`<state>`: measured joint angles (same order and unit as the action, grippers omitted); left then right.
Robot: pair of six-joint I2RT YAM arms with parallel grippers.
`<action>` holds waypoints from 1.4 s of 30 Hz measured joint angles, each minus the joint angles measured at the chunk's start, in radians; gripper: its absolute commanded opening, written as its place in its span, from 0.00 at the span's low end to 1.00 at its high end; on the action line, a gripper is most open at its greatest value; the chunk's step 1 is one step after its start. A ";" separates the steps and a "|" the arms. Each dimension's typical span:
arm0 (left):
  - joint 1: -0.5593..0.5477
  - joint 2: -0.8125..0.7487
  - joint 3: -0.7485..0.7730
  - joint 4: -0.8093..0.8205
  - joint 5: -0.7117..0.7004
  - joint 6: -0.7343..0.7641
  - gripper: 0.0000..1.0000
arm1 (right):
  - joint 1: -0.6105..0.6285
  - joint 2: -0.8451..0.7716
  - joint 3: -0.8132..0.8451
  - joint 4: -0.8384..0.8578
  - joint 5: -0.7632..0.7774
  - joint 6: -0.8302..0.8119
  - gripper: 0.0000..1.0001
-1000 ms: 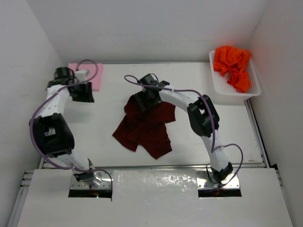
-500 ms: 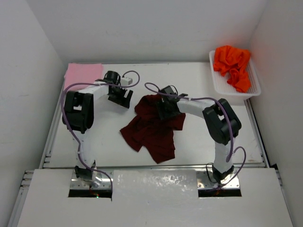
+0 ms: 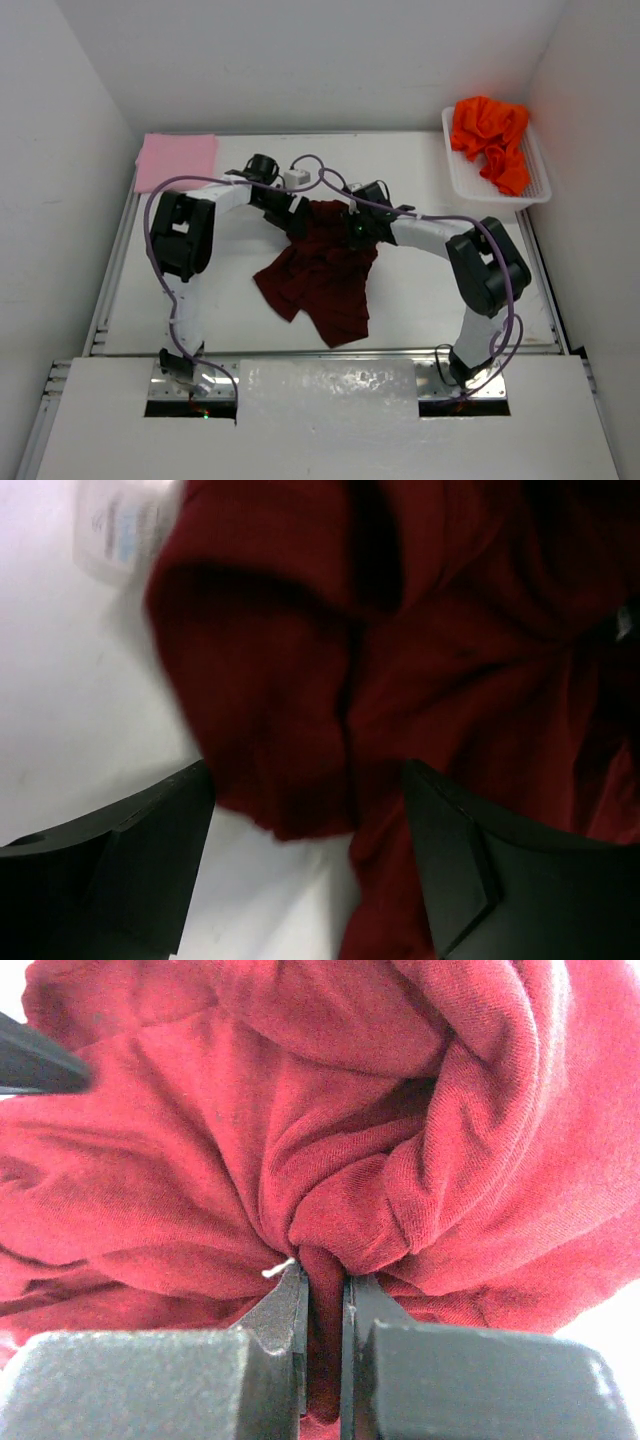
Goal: Fold and stack the t-shirts
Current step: Move the tshirt to the center of the board
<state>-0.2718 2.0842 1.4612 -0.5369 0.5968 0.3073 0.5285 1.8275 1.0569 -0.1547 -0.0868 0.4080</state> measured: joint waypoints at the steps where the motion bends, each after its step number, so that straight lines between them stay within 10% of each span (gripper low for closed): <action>1: -0.009 0.018 0.014 -0.005 -0.002 -0.002 0.71 | 0.000 -0.003 -0.001 0.000 -0.005 0.000 0.00; 4: -0.018 0.053 0.065 -0.023 -0.029 -0.018 0.52 | -0.003 -0.015 -0.005 0.006 -0.021 0.000 0.00; 5: -0.017 0.060 0.073 -0.027 -0.037 -0.021 0.37 | -0.004 -0.021 -0.009 0.009 -0.023 0.000 0.00; 6: -0.016 0.064 0.076 -0.027 -0.045 -0.024 0.01 | -0.006 -0.030 -0.013 0.011 -0.025 0.000 0.00; 13: 0.015 0.077 0.151 -0.124 -0.122 -0.016 0.00 | -0.091 -0.069 0.056 -0.043 -0.091 -0.009 0.00; 19: 0.122 0.053 0.588 -0.161 -0.195 -0.020 0.00 | -0.196 0.007 0.571 -0.208 -0.094 -0.147 0.00; 28: 0.159 -0.378 0.898 -0.234 -0.222 0.119 0.00 | -0.199 -0.114 0.699 0.001 -0.203 -0.167 0.00; 35: -0.096 -0.575 0.805 -0.327 -0.089 0.129 0.00 | -0.200 0.015 0.679 0.122 -0.262 -0.023 0.77; 38: -0.256 -0.602 0.566 -0.323 -0.061 0.138 0.00 | -0.241 0.199 0.844 0.000 -0.268 0.039 0.61; 40: -0.321 -0.578 0.449 -0.337 -0.062 0.142 0.00 | -0.301 0.243 0.822 -0.043 -0.283 0.081 0.06; 42: -0.354 -0.475 0.375 -0.343 -0.082 0.142 0.00 | -0.380 0.199 0.668 -0.048 -0.275 0.121 0.00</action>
<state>-0.6258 1.6093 1.8362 -0.8799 0.5152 0.4496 0.1482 2.0262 1.7245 -0.2024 -0.3614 0.5289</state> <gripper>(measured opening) 0.008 0.071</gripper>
